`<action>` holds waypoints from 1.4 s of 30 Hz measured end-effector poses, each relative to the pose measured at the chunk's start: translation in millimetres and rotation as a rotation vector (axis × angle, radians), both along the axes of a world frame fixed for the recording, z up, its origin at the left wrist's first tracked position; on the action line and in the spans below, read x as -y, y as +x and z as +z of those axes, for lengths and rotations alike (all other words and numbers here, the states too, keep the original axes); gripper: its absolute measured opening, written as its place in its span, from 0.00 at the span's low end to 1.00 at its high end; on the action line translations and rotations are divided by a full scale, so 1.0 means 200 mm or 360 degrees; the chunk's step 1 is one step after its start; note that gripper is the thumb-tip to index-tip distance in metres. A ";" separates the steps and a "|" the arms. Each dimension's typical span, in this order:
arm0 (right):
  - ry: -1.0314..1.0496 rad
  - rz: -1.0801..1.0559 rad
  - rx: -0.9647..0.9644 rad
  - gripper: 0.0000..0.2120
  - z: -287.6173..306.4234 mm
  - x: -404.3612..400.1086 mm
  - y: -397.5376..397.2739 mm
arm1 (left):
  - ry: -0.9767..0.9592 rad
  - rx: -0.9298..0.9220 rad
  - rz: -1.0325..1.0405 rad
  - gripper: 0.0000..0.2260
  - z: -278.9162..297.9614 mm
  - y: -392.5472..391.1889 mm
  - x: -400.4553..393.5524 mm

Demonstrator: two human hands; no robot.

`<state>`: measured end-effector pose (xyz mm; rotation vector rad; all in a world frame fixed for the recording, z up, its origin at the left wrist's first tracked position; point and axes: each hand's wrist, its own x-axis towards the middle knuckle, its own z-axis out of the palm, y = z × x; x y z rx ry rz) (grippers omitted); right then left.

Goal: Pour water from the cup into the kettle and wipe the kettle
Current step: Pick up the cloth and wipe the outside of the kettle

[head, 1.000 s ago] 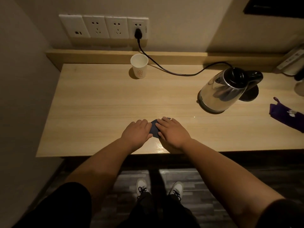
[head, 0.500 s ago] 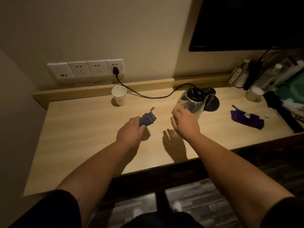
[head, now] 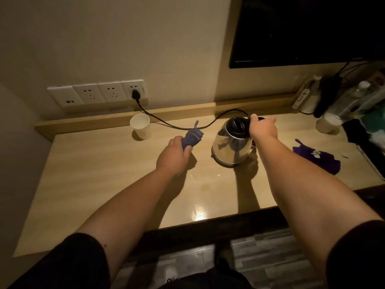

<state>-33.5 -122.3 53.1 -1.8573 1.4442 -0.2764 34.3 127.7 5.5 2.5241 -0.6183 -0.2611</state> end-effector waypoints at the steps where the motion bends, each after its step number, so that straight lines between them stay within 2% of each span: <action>1: 0.0093 -0.0031 0.0011 0.27 0.00 0.04 0.02 | -0.0003 -0.0010 0.0012 0.17 -0.01 0.00 0.03; 6: 0.0478 -0.0025 0.0081 0.32 -0.02 0.18 0.10 | 0.0036 -0.0049 0.0113 0.18 -0.05 0.01 0.17; 13: 0.0511 0.0569 0.0031 0.29 -0.01 0.23 0.23 | -0.0019 -0.0139 0.0319 0.18 -0.10 -0.01 0.28; 16: 0.0444 0.0886 -0.0067 0.27 0.00 0.18 0.28 | -0.0099 -0.0197 0.0374 0.18 -0.12 -0.05 0.29; 20: 0.0306 0.1225 -0.0148 0.30 -0.04 0.10 0.34 | -0.0194 -0.0304 0.0470 0.18 -0.13 -0.10 0.29; 24: 0.0175 0.1467 -0.0177 0.31 -0.07 0.05 0.38 | -0.0477 -0.0444 0.0570 0.16 -0.14 -0.16 0.31; 31: 0.0092 0.1731 -0.0127 0.29 -0.07 0.10 0.37 | -0.1001 -0.0751 0.0659 0.17 -0.15 -0.19 0.39; 37: 0.0238 0.1850 -0.0087 0.26 -0.04 0.26 0.33 | -0.1060 -0.0827 0.0725 0.15 -0.18 -0.19 0.43; 42: 0.0545 0.1677 0.0204 0.24 -0.04 0.35 0.26 | -0.1075 -0.0768 0.0644 0.14 -0.16 -0.20 0.47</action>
